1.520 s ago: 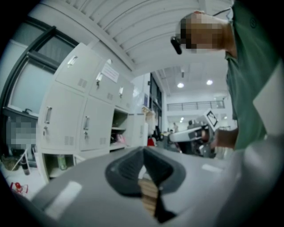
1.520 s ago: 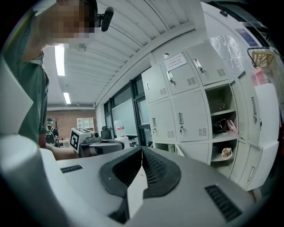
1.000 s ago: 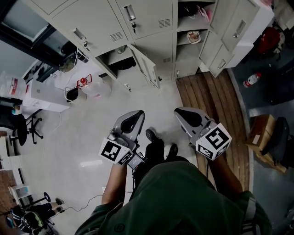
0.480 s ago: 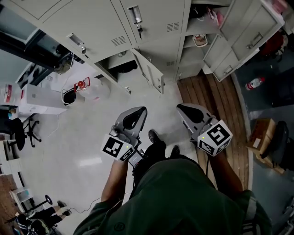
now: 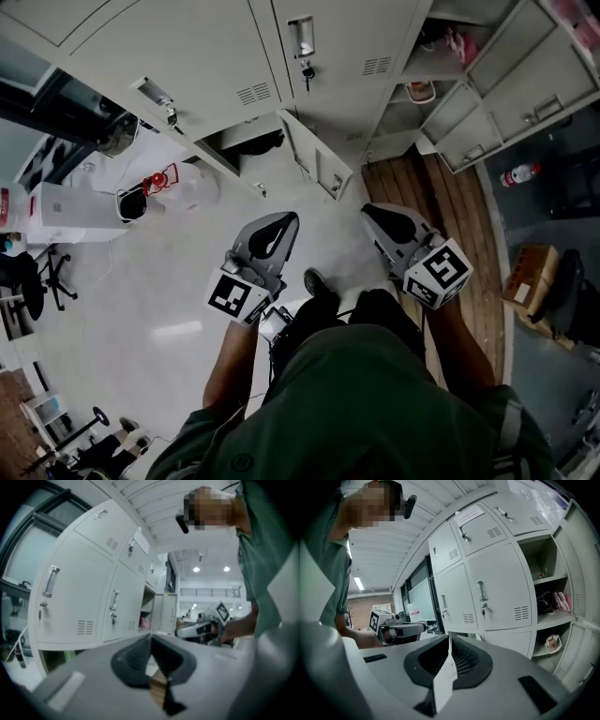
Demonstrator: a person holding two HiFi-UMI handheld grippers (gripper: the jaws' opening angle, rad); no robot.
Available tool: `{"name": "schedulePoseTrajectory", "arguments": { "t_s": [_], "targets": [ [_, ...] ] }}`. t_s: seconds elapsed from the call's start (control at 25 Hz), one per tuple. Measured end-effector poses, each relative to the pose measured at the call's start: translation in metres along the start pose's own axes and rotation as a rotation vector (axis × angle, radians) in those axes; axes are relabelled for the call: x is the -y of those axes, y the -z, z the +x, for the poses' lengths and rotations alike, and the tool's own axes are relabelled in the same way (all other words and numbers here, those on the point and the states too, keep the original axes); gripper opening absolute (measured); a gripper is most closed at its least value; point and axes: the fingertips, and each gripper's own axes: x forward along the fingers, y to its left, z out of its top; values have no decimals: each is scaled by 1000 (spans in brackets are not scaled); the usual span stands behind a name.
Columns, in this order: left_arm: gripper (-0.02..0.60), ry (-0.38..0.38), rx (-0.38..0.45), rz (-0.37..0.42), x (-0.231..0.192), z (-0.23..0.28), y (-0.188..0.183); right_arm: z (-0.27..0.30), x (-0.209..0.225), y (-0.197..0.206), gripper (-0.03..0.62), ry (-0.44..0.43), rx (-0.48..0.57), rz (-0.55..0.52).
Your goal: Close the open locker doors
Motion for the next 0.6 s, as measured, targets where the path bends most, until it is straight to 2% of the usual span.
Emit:
{"name": "schedulePoseTrajectory", "arguments": {
  "t_s": [0.2,0.4,0.44,0.52,0.6],
  "targets": [
    [2,-12,-4,-9,-16,16,12,20,28,18,9,-13,-29,-4],
    [2,-75,-5,1,-33,36,30,45,71,57,11,-44,-104,-27],
    [2,-86,-5,4,-35,38,33,49,77,65,17,-54,-124,-34],
    [2,-106,-6,16,-37,42,38,55,87,80,79,-80,-160,-50],
    [2,-132,-14,32,-41,47,46,60,97,95,91,-107,-196,-66]
  ]
}}
